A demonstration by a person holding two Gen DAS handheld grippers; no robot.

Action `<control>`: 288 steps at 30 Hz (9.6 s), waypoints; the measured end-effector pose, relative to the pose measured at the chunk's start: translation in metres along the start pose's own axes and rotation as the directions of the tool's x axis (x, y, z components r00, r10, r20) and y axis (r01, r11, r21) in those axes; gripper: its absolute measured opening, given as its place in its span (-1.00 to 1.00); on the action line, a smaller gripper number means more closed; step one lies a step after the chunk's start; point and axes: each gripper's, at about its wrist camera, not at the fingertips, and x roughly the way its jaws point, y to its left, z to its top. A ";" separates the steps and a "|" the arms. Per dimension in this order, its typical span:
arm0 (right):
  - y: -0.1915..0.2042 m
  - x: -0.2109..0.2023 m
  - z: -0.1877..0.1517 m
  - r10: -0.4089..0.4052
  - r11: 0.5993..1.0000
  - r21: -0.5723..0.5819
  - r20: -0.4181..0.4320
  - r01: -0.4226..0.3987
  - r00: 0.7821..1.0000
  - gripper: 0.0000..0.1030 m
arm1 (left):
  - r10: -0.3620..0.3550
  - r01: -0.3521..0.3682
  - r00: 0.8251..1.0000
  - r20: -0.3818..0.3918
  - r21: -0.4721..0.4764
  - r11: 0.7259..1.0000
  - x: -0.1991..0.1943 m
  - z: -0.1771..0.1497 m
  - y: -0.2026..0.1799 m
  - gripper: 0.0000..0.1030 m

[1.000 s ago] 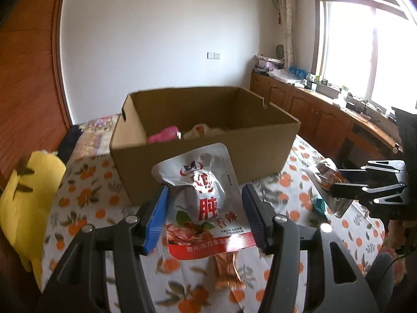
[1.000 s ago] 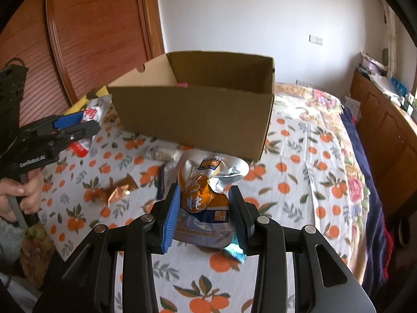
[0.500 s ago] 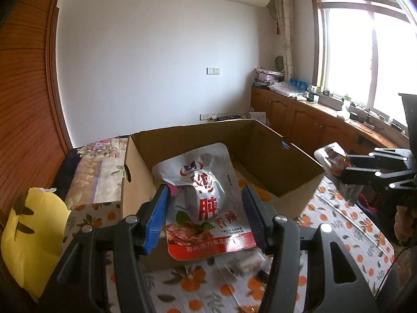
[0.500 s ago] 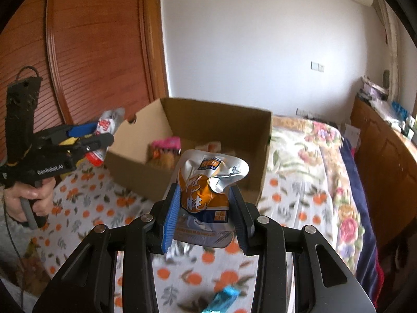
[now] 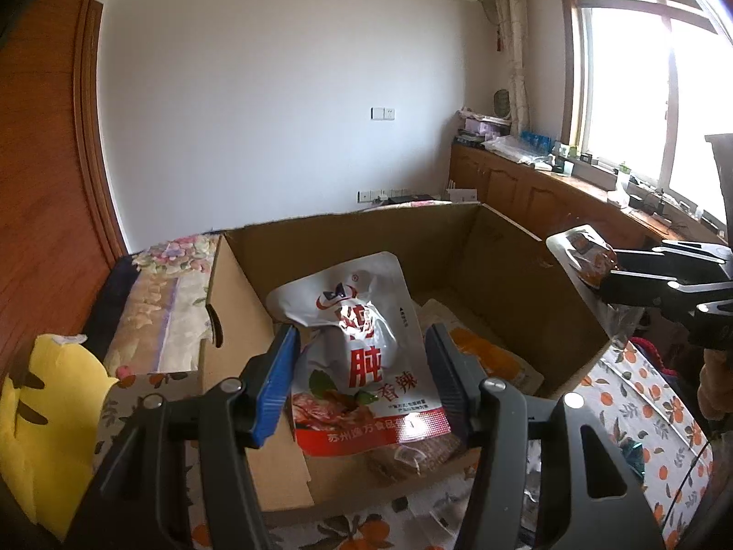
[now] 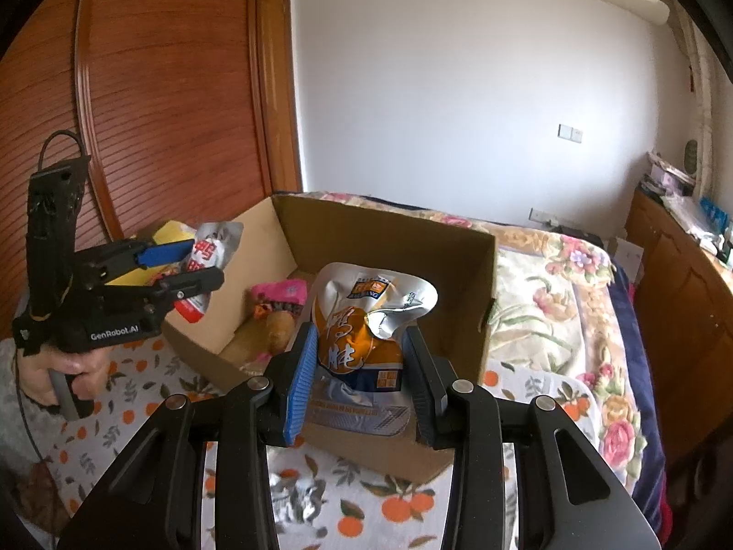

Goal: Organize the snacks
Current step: 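Carry both bags over the cardboard box and open both grippers to drop them, then withdraw both grippers from the box toward the brown cake and blue candy, then grasp the brown wrapped cake with the left gripper while the right gripper grasps the blue candy, then lift both wrapped snacks over the box and release them inside, then move both open grippers back toward the silver packets on the table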

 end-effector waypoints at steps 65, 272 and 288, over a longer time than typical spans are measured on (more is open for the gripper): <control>0.025 -0.060 -0.075 -0.053 0.995 0.074 -0.121 0.062 0.991 -0.06 | 0.029 -0.023 0.996 -0.079 0.067 0.997 -0.073 -0.049 -0.053 0.23; -0.008 0.052 0.000 -0.043 0.986 0.154 -0.153 0.067 0.987 -0.48 | -0.083 0.083 0.976 -0.201 -0.011 0.997 0.030 0.009 -0.033 -0.35; -0.002 0.038 -0.007 -0.055 0.980 0.182 -0.130 0.078 0.990 0.00 | -0.068 0.063 0.981 -0.183 -0.030 0.998 0.010 0.001 -0.030 -0.10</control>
